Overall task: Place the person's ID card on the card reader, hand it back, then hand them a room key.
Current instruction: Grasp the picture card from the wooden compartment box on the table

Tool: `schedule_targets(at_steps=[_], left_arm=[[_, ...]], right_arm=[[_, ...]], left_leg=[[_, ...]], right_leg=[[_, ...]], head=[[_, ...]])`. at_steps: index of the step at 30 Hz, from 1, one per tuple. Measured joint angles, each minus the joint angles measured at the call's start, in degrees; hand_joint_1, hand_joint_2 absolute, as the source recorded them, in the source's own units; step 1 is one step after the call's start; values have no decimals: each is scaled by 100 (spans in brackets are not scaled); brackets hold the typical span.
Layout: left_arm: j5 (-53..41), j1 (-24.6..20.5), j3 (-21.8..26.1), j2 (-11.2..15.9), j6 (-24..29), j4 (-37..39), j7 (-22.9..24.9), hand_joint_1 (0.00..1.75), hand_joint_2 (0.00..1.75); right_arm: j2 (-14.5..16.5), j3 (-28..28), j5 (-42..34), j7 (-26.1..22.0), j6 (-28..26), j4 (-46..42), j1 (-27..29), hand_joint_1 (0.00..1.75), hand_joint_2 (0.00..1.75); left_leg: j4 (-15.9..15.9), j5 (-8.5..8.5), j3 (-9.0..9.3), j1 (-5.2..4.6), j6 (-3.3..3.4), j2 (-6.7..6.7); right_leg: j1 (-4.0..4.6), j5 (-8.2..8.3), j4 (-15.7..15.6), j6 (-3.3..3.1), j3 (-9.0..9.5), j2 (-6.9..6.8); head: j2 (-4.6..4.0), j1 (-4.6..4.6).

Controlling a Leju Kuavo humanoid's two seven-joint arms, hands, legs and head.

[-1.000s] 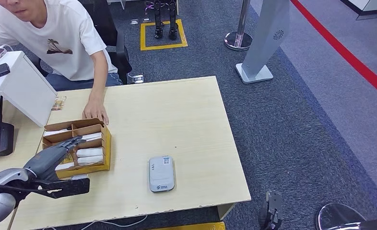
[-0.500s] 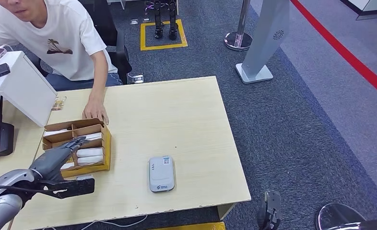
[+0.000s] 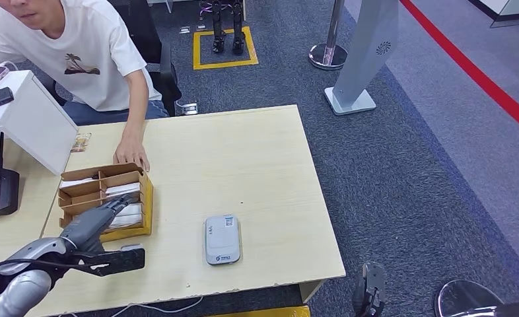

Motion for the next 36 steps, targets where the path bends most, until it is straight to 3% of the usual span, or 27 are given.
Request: schedule_targets(at_steps=[18, 22, 36], left_arm=[[-59, 342, 27, -12, 208, 19, 22, 1, 175], [-91, 344, 27, 5, 217, 19, 28, 175, 175], [-577, 434, 253, -31, 338, -14, 55, 175, 175]], right_arm=[[0, 1, -1, 9, 1, 11, 3, 0, 0], [0, 1, -2, 9, 1, 17, 3, 0, 0], [0, 1, -32, -4, 1, 22, 43, 0, 0]], left_leg=[[0, 0, 0, 0, 0, -1], [0, 0, 0, 0, 0, -2], [0, 0, 0, 0, 0, -1]], right_leg=[[0, 0, 0, 0, 0, -1], [0, 0, 0, 0, 0, -1], [0, 0, 0, 0, 0, -1]], head=[[0, 0], [-1, 0], [-1, 0]])
